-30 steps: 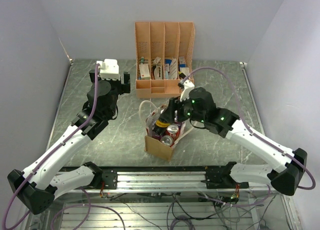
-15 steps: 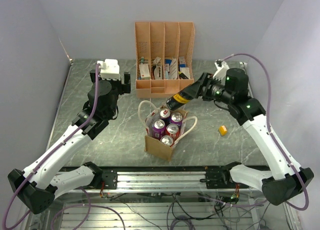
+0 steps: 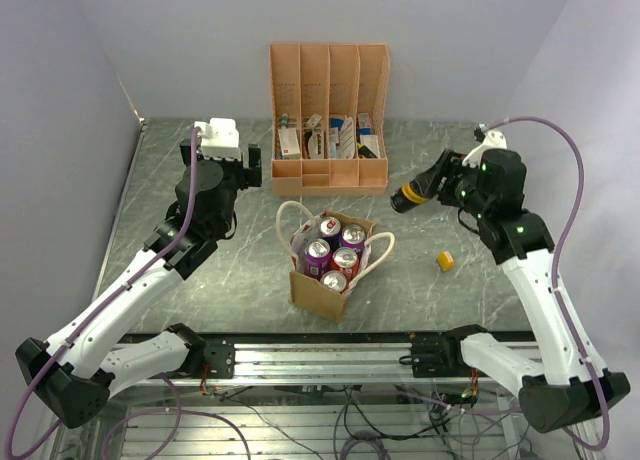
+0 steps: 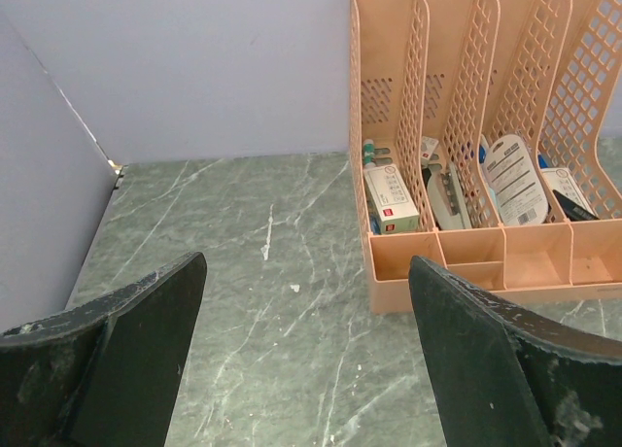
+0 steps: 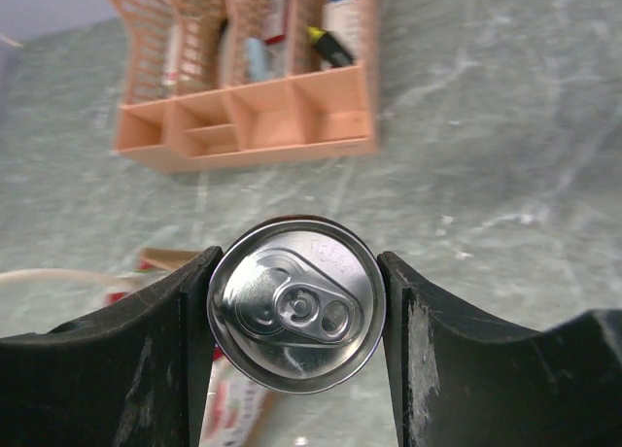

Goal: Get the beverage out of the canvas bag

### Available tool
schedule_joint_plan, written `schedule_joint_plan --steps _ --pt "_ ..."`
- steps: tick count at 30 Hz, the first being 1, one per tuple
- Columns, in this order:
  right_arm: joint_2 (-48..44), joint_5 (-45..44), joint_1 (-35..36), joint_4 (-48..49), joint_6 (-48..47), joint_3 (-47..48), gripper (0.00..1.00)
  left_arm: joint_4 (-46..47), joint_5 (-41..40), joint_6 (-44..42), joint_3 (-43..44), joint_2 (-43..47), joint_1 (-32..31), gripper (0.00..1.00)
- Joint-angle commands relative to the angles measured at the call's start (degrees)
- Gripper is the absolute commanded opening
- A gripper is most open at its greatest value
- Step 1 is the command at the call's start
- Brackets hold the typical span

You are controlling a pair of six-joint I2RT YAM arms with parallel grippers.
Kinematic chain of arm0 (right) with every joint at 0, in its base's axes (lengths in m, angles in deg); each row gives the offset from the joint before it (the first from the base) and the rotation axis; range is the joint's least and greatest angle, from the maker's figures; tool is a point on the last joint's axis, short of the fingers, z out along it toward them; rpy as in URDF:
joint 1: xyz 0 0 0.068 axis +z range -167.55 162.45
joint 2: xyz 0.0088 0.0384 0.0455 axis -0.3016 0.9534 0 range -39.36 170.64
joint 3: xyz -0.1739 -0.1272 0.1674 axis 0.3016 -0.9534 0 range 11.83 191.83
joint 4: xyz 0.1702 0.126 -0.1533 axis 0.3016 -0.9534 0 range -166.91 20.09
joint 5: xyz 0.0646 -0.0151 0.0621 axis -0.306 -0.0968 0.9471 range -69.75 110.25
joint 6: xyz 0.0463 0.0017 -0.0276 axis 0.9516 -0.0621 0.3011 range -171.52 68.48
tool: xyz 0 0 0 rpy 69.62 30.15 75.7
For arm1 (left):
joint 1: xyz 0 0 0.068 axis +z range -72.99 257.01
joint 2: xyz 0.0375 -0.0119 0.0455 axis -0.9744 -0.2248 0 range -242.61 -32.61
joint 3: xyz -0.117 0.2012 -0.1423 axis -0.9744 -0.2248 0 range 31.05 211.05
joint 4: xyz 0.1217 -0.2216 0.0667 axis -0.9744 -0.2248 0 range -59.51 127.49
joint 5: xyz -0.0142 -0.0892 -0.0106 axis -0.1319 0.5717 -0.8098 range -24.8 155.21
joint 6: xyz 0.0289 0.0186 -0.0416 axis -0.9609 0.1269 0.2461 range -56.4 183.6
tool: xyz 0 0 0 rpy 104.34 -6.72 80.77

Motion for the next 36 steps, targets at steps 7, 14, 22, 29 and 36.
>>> schedule_joint_plan --steps 7,14,22,29,36 --pt "-2.8 -15.0 1.8 9.6 -9.9 -14.2 0.0 0.6 0.9 1.0 1.8 -0.4 -0.3 0.96" --pt "-0.3 -20.2 5.6 14.2 -10.1 -19.3 0.0 0.5 1.0 1.0 1.8 -0.7 -0.3 0.95" --pt "7.4 -33.2 15.1 18.8 -10.1 -18.5 0.0 0.5 0.7 0.9 1.7 -1.0 -0.3 0.95" --pt "11.3 -33.3 15.1 22.4 -10.2 -18.9 0.0 0.5 0.6 0.9 1.7 -0.7 -0.3 0.95" --pt "11.4 -33.1 14.6 23.9 -9.8 -20.4 0.0 0.6 0.5 0.8 1.7 -0.4 -0.3 0.95"
